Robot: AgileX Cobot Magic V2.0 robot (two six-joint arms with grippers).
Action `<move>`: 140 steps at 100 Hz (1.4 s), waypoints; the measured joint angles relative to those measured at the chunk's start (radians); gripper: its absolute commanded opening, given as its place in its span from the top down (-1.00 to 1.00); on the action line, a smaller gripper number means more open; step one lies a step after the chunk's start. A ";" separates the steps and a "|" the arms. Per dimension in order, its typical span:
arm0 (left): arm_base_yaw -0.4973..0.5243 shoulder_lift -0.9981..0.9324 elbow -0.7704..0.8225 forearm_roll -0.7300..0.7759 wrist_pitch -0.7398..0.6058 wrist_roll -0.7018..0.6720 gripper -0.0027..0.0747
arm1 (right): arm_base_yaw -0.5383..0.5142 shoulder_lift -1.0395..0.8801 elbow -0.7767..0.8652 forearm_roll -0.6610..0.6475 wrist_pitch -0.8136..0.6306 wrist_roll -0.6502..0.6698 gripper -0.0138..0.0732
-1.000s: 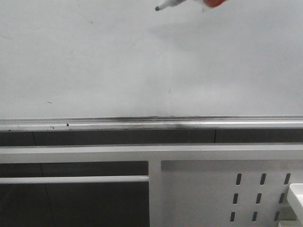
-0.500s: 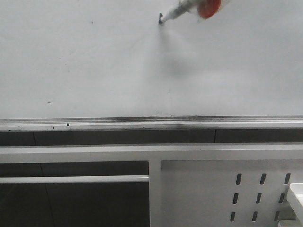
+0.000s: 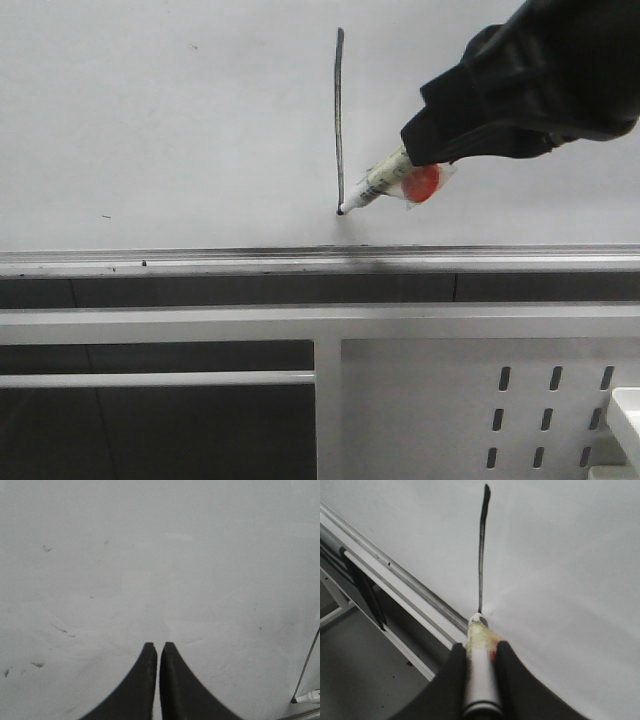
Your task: Write number 1 on whiteboard
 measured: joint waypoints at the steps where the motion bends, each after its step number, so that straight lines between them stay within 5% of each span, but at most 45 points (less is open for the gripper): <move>1: 0.000 0.000 0.000 0.007 0.000 -0.002 0.98 | 0.002 0.000 -0.002 0.000 0.003 0.000 0.85; 15: -0.024 0.000 0.000 0.221 -0.030 -0.055 0.87 | 0.094 -0.023 -0.035 0.000 0.141 0.000 0.85; 30: -0.085 0.028 0.000 0.597 -0.079 -0.088 0.32 | 0.154 -0.027 -0.124 0.000 0.327 0.000 0.85; 41: -0.132 0.081 0.000 0.695 -0.082 -0.107 0.09 | 0.159 -0.016 -0.221 0.000 0.426 0.000 0.85; 66: -0.186 0.243 -0.088 0.749 -0.080 -0.114 0.17 | 0.159 0.057 -0.405 -0.007 0.599 0.000 0.85; 109: -0.192 0.389 -0.165 0.779 -0.082 -0.116 0.19 | 0.174 0.077 -0.457 -0.014 0.642 0.000 0.85; 116: -0.192 0.389 -0.165 0.779 -0.092 -0.116 0.35 | 0.174 0.077 -0.457 -0.014 0.644 0.000 0.85; 127: -0.192 0.389 -0.165 0.783 -0.102 -0.116 0.97 | 0.174 0.077 -0.459 -0.014 0.640 0.000 0.85; 140: -0.194 0.389 -0.165 0.807 -0.104 -0.105 0.98 | 0.174 0.077 -0.461 -0.014 0.642 0.000 0.83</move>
